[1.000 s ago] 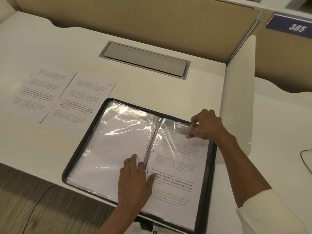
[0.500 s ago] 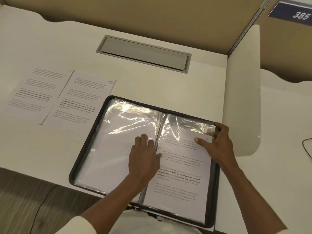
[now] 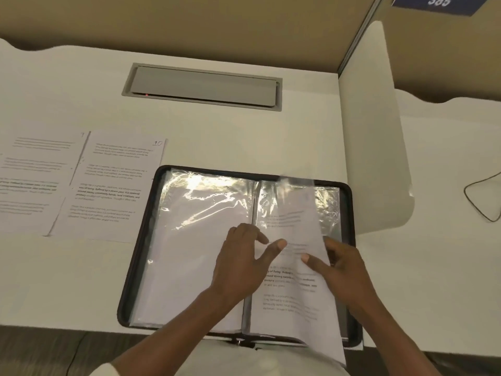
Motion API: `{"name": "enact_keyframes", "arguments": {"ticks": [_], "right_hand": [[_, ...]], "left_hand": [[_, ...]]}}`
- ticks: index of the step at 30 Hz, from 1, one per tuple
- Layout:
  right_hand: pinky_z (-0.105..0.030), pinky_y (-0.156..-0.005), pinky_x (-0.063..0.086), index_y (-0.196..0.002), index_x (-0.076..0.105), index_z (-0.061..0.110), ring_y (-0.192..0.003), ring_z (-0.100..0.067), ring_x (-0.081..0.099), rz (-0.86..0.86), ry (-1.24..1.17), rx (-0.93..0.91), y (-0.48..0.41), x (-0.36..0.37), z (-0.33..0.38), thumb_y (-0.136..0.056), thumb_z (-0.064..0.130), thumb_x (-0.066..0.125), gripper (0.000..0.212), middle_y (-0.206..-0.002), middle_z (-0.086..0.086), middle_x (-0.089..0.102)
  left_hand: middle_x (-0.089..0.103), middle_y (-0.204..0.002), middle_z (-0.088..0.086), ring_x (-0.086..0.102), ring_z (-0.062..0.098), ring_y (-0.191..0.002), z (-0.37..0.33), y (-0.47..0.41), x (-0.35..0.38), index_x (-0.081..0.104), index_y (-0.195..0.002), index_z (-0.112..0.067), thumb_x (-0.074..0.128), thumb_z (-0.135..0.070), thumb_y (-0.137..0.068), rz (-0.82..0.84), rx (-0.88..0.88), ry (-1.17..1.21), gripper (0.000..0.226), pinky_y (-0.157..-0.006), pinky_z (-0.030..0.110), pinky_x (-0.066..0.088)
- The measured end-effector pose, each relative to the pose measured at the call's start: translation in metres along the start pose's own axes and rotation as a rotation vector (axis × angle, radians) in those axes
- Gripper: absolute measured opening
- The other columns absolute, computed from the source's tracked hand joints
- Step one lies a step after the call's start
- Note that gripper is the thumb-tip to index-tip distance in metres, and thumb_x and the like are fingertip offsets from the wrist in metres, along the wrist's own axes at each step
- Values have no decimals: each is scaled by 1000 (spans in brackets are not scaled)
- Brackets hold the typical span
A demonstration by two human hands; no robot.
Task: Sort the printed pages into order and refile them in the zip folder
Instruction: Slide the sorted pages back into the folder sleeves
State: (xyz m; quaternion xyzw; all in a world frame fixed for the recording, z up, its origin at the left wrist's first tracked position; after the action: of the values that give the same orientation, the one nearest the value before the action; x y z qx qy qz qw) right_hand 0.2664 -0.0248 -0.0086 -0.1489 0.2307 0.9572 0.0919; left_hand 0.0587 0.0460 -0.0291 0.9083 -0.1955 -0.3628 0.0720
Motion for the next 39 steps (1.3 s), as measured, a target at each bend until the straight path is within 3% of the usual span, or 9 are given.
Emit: {"name": "enact_keyframes", "arguments": {"ticks": [6, 8, 12, 17, 20, 23, 25, 32, 39], "right_hand": [[-20, -86, 56, -115, 76, 22, -107, -11, 72, 168, -43, -138, 0, 64, 48, -93, 14, 78, 23, -109, 11, 79], [-34, -94, 58, -124, 72, 27, -117, -13, 68, 244, -55, -153, 1, 83, 55, -88, 28, 81, 38, -120, 12, 75], [-47, -103, 56, -148, 56, 30, -131, -18, 62, 459, -93, -207, 9, 115, 63, -84, 40, 82, 69, -143, 9, 63], [-45, -117, 44, -155, 46, 34, -147, -10, 43, 647, 31, -317, 21, 145, 59, -88, 59, 75, 78, -158, 19, 46], [-43, -126, 29, -159, 38, 38, -153, 1, 22, 622, 321, -402, 20, 158, 44, -82, 90, 51, 94, -165, 25, 29], [-53, -130, 12, -162, 33, 38, -160, -8, -2, 580, 645, -459, 8, 169, 26, -74, 103, 24, 109, -174, 17, 9], [-57, -129, 4, -163, 31, 36, -160, -14, -14, 551, 781, -473, -1, 173, 15, -73, 104, 20, 113, -175, 12, -2], [-56, -130, 2, -162, 31, 31, -159, -25, -25, 470, 934, -593, -14, 174, -9, -90, 73, 56, 87, -176, 2, -12], [-54, -130, 5, -161, 31, 34, -160, -30, -20, 445, 1015, -636, -17, 178, -11, -94, 64, 59, 79, -176, -1, -8]], "left_hand": [[69, -108, -23, 66, -2, -96, -24, 15, -48, 65, -111, -38, 33, -109, -61, 69, -245, 191, 93, -88, 33, 57], [68, -105, -24, 66, -4, -91, -23, 19, -65, 62, -114, -38, 35, -111, -57, 41, -289, 156, 97, -84, 30, 56], [72, -99, -18, 70, 3, -88, -8, 27, -92, 66, -108, -33, 64, -96, -64, -20, -391, 160, 77, -79, 32, 58], [75, -82, -5, 72, 13, -75, 35, 29, -115, 75, -93, -21, 71, -38, -95, -146, -472, 92, 17, -75, 42, 65], [73, -95, 2, 72, 24, -87, 61, 26, -130, 74, -103, -13, 67, -31, -100, -223, -528, -87, 19, -77, 43, 63], [72, -115, 7, 70, 30, -100, 91, 23, -142, 69, -128, -16, 74, -42, -95, -297, -605, -241, 43, -80, 41, 60], [73, -113, 7, 70, 30, -98, 103, 20, -145, 71, -127, -16, 79, -43, -90, -310, -641, -273, 46, -77, 37, 58], [69, -95, 3, 70, 28, -88, 118, 10, -135, 70, -99, -16, 82, -30, -80, -319, -752, -404, 26, -69, 33, 51], [63, -96, 2, 70, 28, -99, 127, 18, -136, 61, -102, -19, 86, -57, -79, -335, -799, -514, 50, -73, 32, 48]]}}
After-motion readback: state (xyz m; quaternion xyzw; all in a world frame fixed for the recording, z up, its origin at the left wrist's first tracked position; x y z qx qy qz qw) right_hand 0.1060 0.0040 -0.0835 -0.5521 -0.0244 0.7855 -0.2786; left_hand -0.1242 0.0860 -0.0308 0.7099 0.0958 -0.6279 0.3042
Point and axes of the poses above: each hand's wrist, its own y-axis away from the middle knuckle, its own x-axis out of the palm, z = x × y, the point moved 6 cm from there along -y, towards the middle knuckle
